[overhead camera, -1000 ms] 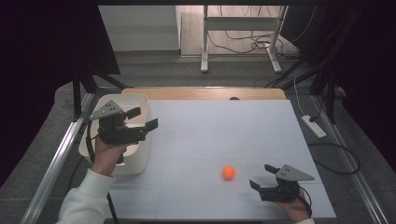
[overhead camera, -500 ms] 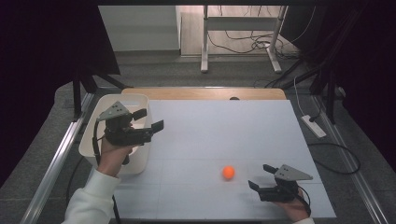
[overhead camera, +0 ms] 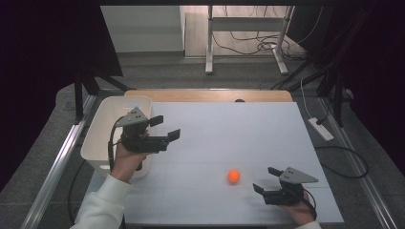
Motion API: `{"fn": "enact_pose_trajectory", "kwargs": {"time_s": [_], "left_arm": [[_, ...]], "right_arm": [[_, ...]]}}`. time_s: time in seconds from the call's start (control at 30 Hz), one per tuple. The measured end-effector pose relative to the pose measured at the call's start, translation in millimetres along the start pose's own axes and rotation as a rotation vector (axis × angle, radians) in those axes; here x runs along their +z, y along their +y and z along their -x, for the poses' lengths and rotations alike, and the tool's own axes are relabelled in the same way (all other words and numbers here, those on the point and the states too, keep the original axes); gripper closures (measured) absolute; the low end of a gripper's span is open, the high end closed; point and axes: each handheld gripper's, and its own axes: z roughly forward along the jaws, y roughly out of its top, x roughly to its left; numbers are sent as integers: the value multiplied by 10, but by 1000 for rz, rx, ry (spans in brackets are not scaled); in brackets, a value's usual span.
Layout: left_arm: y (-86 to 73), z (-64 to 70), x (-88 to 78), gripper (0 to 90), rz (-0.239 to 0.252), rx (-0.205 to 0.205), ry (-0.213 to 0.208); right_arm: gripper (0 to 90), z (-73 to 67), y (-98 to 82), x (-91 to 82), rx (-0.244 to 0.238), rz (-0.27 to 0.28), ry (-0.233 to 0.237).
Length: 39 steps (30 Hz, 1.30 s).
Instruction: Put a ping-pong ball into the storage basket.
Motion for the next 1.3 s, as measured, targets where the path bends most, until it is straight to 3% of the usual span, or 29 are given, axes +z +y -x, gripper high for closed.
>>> {"fn": "enact_pose_trajectory", "kwargs": {"time_s": [0.53,0.67,0.83,0.97,1.3], "left_arm": [[-50,174,302,171,-50,39,-60],[-74,179,335,171,-55,31,-66],[-160,198,373,171,-80,36,-50],[-254,185,434,171,-98,16,-59],[-391,227,604,175,-141,25,-91]], "right_arm": [[125,9,24,25,9,16,3],[125,5,25,20,9,16,0],[125,29,45,59,13,18,3],[126,21,44,63,8,19,7],[126,-33,33,69,-7,0,14]]}}
